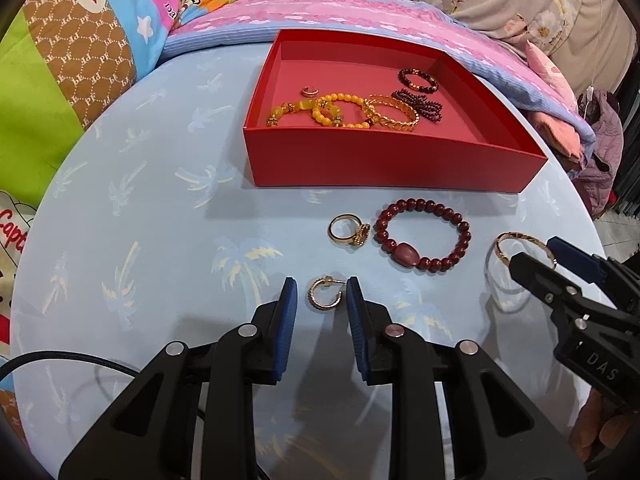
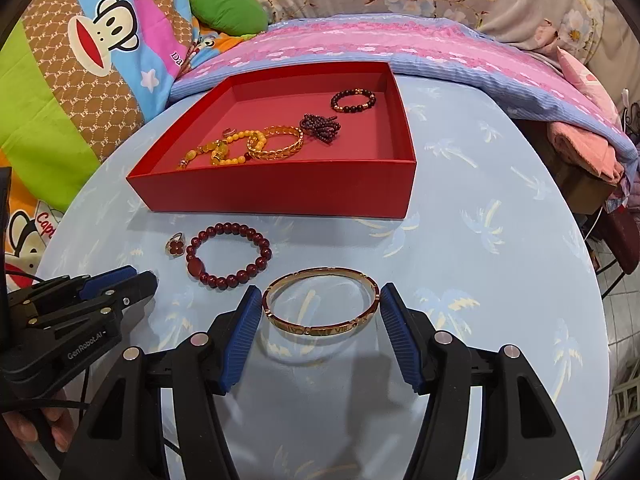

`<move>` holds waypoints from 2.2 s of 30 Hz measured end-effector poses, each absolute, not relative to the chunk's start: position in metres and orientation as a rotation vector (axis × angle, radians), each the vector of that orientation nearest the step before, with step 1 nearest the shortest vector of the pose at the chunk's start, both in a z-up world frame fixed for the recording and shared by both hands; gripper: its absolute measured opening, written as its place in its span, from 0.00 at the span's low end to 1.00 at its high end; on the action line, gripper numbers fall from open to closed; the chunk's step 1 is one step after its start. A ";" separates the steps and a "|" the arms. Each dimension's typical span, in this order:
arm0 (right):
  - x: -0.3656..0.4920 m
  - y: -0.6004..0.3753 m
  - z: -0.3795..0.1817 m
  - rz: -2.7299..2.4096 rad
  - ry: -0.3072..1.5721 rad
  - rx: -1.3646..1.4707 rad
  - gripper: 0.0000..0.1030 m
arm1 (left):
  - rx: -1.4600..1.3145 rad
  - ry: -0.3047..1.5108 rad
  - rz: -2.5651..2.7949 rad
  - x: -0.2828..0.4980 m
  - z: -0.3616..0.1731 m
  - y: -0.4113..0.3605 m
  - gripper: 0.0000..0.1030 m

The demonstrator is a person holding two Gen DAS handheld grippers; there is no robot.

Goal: Organize jewelry
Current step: 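Move the left tool to the dark red bracelet while the right tool approaches the thin bangle, then close the left tool on the dark red bracelet while the right tool grips the thin bangle, then carry the dark red bracelet in the left tool while the right tool carries the bangle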

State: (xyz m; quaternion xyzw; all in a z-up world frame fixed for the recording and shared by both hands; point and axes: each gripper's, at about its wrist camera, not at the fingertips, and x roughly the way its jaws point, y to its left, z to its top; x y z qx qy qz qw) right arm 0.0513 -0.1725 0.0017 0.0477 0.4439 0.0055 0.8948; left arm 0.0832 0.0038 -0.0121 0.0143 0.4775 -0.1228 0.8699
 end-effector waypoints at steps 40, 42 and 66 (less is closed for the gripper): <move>0.055 -0.180 0.045 0.025 0.812 0.122 0.55 | -0.013 0.911 -0.384 0.087 0.047 -0.024 0.12; 0.058 -0.181 0.049 0.025 0.805 0.124 0.55 | -0.015 0.893 -0.384 0.089 0.054 -0.022 0.12; 0.068 -0.230 0.007 -0.111 0.909 0.174 0.59 | -0.024 0.901 -0.383 0.102 0.050 -0.022 0.12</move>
